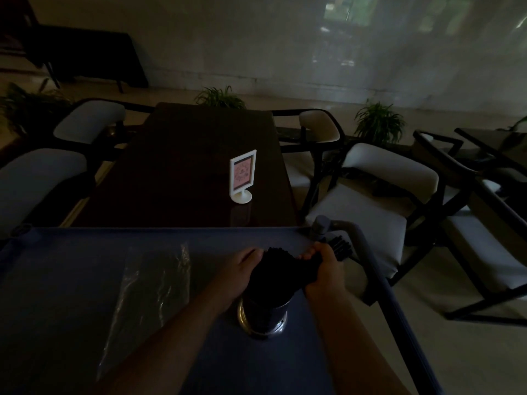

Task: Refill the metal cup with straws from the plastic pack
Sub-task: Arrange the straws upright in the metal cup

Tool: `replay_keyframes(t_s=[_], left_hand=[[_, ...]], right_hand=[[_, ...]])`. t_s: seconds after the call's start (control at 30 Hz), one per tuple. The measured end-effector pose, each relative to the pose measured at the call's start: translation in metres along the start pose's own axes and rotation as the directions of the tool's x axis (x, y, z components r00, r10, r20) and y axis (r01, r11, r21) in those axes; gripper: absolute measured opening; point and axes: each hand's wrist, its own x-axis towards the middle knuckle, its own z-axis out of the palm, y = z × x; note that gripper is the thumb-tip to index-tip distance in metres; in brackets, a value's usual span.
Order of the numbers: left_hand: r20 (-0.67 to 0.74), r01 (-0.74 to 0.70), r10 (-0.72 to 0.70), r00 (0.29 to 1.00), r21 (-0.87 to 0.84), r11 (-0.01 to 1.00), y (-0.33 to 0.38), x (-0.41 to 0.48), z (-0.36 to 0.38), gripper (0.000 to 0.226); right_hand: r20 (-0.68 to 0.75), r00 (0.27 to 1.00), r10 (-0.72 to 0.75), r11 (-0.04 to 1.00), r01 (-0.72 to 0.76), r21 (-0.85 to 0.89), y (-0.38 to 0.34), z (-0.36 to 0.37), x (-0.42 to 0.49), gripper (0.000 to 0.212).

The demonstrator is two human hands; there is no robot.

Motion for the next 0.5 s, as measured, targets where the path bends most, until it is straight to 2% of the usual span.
replay_keyframes(t_s=[0.13, 0.23, 0.3, 0.5], left_hand=[[-0.001, -0.021, 0.021, 1.0, -0.006, 1.0, -0.001, 0.003, 0.0, 0.02], [0.005, -0.031, 0.031, 1.0, -0.005, 1.0, 0.001, 0.004, 0.002, 0.017], [0.003, -0.027, 0.027, 1.0, -0.013, 1.0, 0.002, 0.003, 0.002, 0.017], [0.018, -0.027, 0.028, 0.999, -0.036, 0.999, 0.001, 0.003, 0.0, 0.023]], right_hand=[[-0.049, 0.98, -0.194, 0.97, 0.184, -0.158, -0.004, 0.001, -0.004, 0.034], [-0.051, 0.936, -0.348, 0.905, 0.322, -0.279, -0.003, 0.005, -0.011, 0.024], [0.013, 0.907, -0.421, 0.842, 0.396, -0.367, 0.001, 0.006, -0.018, 0.006], [0.288, 0.816, -0.501, 0.657, 0.575, -0.487, 0.021, -0.003, -0.027, 0.008]])
